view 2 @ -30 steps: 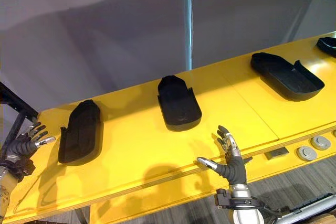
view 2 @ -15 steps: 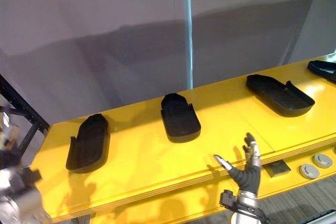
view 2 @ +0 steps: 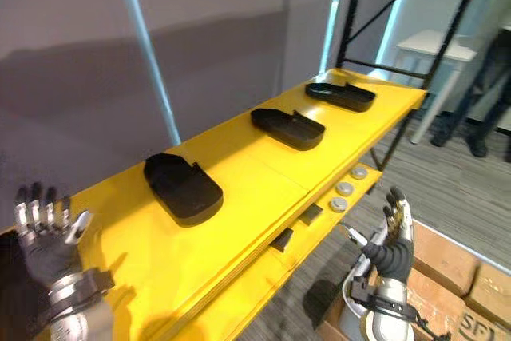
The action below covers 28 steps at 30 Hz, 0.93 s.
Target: Walk over and take plastic housings, then place them on the shelf
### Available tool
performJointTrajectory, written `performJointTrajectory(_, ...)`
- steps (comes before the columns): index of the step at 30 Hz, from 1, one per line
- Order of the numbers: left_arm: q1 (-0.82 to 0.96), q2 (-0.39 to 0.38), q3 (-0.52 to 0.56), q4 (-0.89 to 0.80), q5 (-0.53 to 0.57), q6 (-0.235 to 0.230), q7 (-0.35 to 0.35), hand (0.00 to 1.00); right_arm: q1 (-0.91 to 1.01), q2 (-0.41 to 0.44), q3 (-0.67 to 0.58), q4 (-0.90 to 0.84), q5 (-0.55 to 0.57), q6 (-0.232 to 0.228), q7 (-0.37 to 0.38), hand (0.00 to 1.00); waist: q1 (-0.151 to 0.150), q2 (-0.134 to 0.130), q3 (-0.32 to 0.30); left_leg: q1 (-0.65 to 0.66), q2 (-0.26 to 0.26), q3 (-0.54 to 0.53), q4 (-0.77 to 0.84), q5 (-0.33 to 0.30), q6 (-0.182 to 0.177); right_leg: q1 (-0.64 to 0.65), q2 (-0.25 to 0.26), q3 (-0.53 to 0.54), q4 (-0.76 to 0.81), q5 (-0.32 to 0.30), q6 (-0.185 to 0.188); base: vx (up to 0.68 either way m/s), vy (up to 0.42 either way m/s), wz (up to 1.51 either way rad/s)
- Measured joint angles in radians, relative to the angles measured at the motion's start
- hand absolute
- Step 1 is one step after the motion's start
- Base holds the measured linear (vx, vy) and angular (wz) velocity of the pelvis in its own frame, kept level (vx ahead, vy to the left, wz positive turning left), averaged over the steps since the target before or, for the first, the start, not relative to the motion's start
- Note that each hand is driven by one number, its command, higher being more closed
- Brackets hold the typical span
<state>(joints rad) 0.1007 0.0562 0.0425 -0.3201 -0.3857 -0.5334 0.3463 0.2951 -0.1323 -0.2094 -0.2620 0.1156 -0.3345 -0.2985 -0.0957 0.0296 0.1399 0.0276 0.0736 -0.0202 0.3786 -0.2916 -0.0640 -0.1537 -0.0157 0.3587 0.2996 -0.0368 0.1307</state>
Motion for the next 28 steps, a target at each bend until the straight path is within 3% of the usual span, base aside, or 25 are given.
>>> performJointTrajectory(2, -0.041, 0.007, 0.007, 0.004, 0.022, -0.003, 0.042, 0.0, -0.002, 0.015, -0.029, 0.001, 0.016, -0.009, 0.014, 0.0, -0.009, -0.006, 0.022, 0.04, 0.004, 0.106, -0.023, 0.002, 0.013, -0.027, -0.012, -0.155, -0.002, 0.07, -0.053, -0.05, 0.156, -1.77)
performJointTrajectory(3, -0.066, 0.008, 0.015, 0.008, 0.027, -0.002, 0.059, 0.0, -0.017, 0.014, -0.043, 0.002, 0.017, -0.015, 0.021, 0.0, -0.021, 0.008, 0.029, 0.045, 0.022, 0.166, -0.057, 0.018, 0.038, -0.021, -0.009, -0.223, -0.097, 0.163, -0.085, -0.17, 0.115, -1.76)
performJointTrajectory(4, -0.088, 0.01, 0.035, 0.01, 0.038, -0.003, 0.066, 0.0, -0.043, 0.016, -0.042, 0.002, 0.016, -0.026, 0.022, 0.0, -0.015, 0.007, 0.042, 0.049, 0.029, 0.249, -0.091, 0.042, 0.051, -0.055, -0.021, -0.319, -0.055, 0.145, -0.119, -0.18, 0.11, -1.76)
performJointTrajectory(6, -0.092, 0.007, 0.05, 0.011, 0.037, -0.004, 0.08, 0.0, -0.087, 0.01, -0.039, 0.006, 0.009, -0.031, 0.02, 0.0, -0.011, 0.006, 0.052, 0.063, 0.038, 0.337, -0.115, 0.064, 0.058, -0.089, -0.07, -0.452, 0.199, -0.013, -0.14, -0.1, 0.048, -1.4)
performJointTrajectory(7, -0.088, 0.002, 0.049, 0.011, 0.037, -0.004, 0.081, 0.0, -0.103, 0.008, -0.034, 0.017, -0.004, -0.03, 0.016, 0.0, -0.008, 0.009, 0.055, 0.067, 0.046, 0.361, -0.118, 0.067, 0.057, -0.084, -0.092, -0.484, 0.257, -0.047, -0.141, -0.07, -0.019, -1.37)
performJointTrajectory(8, -0.086, -0.009, 0.048, 0.011, 0.042, -0.004, 0.083, 0.0, -0.134, 0.006, -0.012, 0.054, -0.029, -0.028, 0.007, 0.0, 0.003, 0.009, 0.056, 0.078, 0.069, 0.414, -0.117, 0.074, 0.046, -0.042, -0.146, -0.541, 0.339, -0.104, -0.134, -0.08, -0.072, -1.1)
performJointTrajectory(10, -0.085, -0.011, 0.047, 0.013, 0.059, -0.008, 0.082, 0.0, -0.152, 0.003, 0.014, 0.077, -0.053, -0.026, 0.004, 0.0, 0.012, 0.0, 0.05, 0.082, 0.089, 0.455, -0.117, 0.081, 0.034, 0.011, -0.197, -0.58, 0.343, -0.134, -0.121, -0.09, -0.152, -0.94)
performJointTrajectory(11, -0.087, -0.011, 0.048, 0.018, 0.063, -0.014, 0.08, 0.0, -0.17, -0.019, 0.029, 0.085, -0.066, -0.025, 0.004, 0.0, 0.019, -0.011, 0.046, 0.074, 0.085, 0.466, -0.114, 0.081, 0.006, 0.041, -0.192, -0.606, 0.243, -0.147, -0.088, -0.08, -0.182, -0.77)
performJointTrajectory(12, -0.086, -0.014, 0.045, 0.024, 0.066, -0.014, 0.081, 0.0, -0.175, -0.038, 0.029, 0.086, -0.067, -0.025, 0.005, 0.0, 0.025, -0.011, 0.043, 0.067, 0.076, 0.446, -0.132, 0.079, 0.001, 0.054, -0.174, -0.612, 0.183, -0.147, -0.086, -0.1, -0.18, -1.16)
performJointTrajectory(14, -0.096, -0.001, 0.038, 0.029, 0.066, -0.015, 0.071, 0.0, -0.204, -0.076, 0.025, 0.087, -0.065, -0.024, 0.014, 0.0, 0.052, -0.001, 0.03, 0.063, 0.057, 0.397, -0.192, 0.095, 0.002, 0.097, -0.108, -0.568, -0.011, -0.119, -0.038, -0.07, -0.083, -1.14)
performJointTrajectory(15, -0.098, 0.007, 0.038, 0.032, 0.064, -0.013, 0.055, 0.0, -0.206, -0.081, 0.013, 0.084, -0.062, -0.022, 0.027, 0.0, 0.044, 0.007, 0.018, 0.065, 0.074, 0.39, -0.215, 0.11, 0.007, 0.127, -0.066, -0.562, -0.113, -0.082, -0.021, -0.07, -0.136, -0.71)
performJointTrajectory(16, -0.106, 0.007, 0.038, 0.033, 0.06, -0.012, 0.038, 0.0, -0.201, -0.083, -0.005, 0.084, -0.043, -0.021, 0.033, 0.0, 0.027, 0.0, 0.014, 0.071, 0.084, 0.369, -0.226, 0.117, 0.01, 0.153, -0.039, -0.564, -0.169, -0.054, -0.03, -0.07, -0.162, -0.46)
performJointTrajectory(18, -0.105, 0.006, 0.04, 0.038, 0.034, -0.001, 0.016, 0.0, -0.2, -0.09, -0.03, 0.083, -0.001, -0.01, 0.058, 0.0, 0.024, -0.001, -0.009, 0.079, 0.099, 0.371, -0.244, 0.134, -0.002, 0.176, -0.008, -0.552, -0.231, -0.011, -0.056, 0.04, -0.11, -0.24)
performJointTrajectory(20, -0.106, 0.0, 0.049, 0.063, -0.018, 0.052, -0.033, 0.0, -0.196, -0.089, -0.029, 0.091, 0.04, 0.044, 0.109, 0.0, 0.026, -0.001, -0.028, 0.074, 0.105, 0.37, -0.253, 0.14, 0.0, 0.19, 0.008, -0.551, -0.286, 0.018, -0.072, 0.06, -0.061, -0.09)
performJointTrajectory(22, -0.098, -0.016, 0.035, 0.19, -0.027, 0.141, -0.076, 0.0, -0.178, -0.083, 0.004, 0.189, 0.059, 0.122, 0.165, 0.0, 0.03, -0.001, -0.053, 0.064, 0.103, 0.359, -0.267, 0.155, -0.02, 0.209, 0.016, -0.559, -0.35, 0.05, -0.072, 0.06, -0.021, 0.09)
performJointTrajectory(23, -0.095, -0.016, 0.026, 0.22, -0.027, 0.16, -0.082, 0.0, -0.177, -0.08, 0.011, 0.22, 0.06, 0.137, 0.172, 0.0, 0.03, -0.001, -0.053, 0.064, 0.102, 0.355, -0.269, 0.156, -0.023, 0.215, 0.015, -0.562, -0.361, 0.055, -0.07, 0.05, 0.006, 0.18)
performJointTrajectory(25, -0.078, -0.013, -0.046, 0.446, -0.045, 0.262, -0.144, 0.0, -0.176, -0.05, 0.031, 0.46, 0.063, 0.212, 0.193, 0.0, 0.048, 0.001, -0.057, 0.065, 0.091, 0.348, -0.281, 0.165, -0.03, 0.225, 0.006, -0.569, -0.384, 0.066, -0.074, 0.03, 0.044, 0.12)
performJointTrajectory(28, -0.062, -0.006, -0.095, 0.659, -0.064, 0.334, -0.194, 0.0, -0.175, -0.031, 0.049, 0.686, 0.063, 0.261, 0.202, 0.0, 0.052, 0.0, -0.056, 0.069, 0.08, 0.341, -0.307, 0.178, -0.023, 0.225, -0.006, -0.591, -0.384, 0.067, -0.073, 0.02, 0.034, 0.13)
